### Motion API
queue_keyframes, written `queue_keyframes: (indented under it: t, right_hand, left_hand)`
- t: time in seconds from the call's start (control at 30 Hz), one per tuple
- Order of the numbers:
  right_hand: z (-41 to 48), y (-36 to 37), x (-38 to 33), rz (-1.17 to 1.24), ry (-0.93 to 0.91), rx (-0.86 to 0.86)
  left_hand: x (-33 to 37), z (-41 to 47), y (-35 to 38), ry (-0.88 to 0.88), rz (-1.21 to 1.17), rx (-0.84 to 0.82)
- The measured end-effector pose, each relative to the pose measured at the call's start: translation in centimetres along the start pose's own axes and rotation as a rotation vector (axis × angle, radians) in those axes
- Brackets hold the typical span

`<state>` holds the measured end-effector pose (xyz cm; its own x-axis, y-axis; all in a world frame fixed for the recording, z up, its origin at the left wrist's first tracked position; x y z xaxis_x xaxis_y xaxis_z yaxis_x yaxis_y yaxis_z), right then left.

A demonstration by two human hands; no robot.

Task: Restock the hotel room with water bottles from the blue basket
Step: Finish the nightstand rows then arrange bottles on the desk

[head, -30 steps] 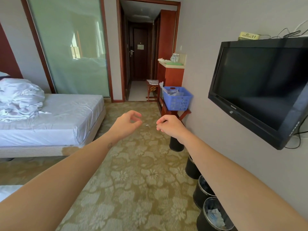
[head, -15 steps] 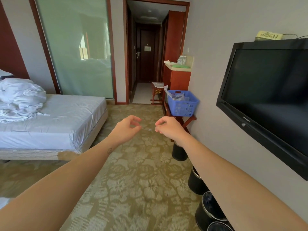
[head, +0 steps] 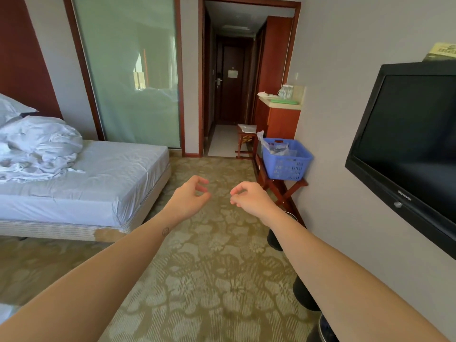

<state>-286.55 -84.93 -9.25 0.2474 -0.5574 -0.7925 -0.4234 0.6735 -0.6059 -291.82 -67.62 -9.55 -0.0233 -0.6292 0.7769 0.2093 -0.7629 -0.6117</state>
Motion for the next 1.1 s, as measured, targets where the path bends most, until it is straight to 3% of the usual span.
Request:
queue_keyframes:
  t: [0.53,0.8,1.1]
  right_hand:
    - [15.4,3.8,-5.3,0.094,0.019,0.07]
    - [18.9,4.6,-4.4,0.084,0.046,0.079]
    - [24.8,1.0,-1.8,0.068,0.079,0.105]
  left_hand:
    - [-7.0,13.8,-8.9,0.048,0.035,-0.059]
    - [-10.4,17.1,-8.4,0.029,0.001,-0.122]
    - [-9.7,24.1,-6.1,0.048,-0.013,-0.14]
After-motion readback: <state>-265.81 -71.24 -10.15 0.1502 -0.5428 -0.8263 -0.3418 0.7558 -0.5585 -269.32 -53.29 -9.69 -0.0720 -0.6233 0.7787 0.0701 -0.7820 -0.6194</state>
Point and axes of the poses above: each hand's wrist, its own z-axis towards the middle knuckle, its own y-axis out of the palm, x = y × z, the point moved 9 cm from there along z, towards the middle knuckle, and after that the axes turned 9 degrees about -x, right-handed, at the moved point
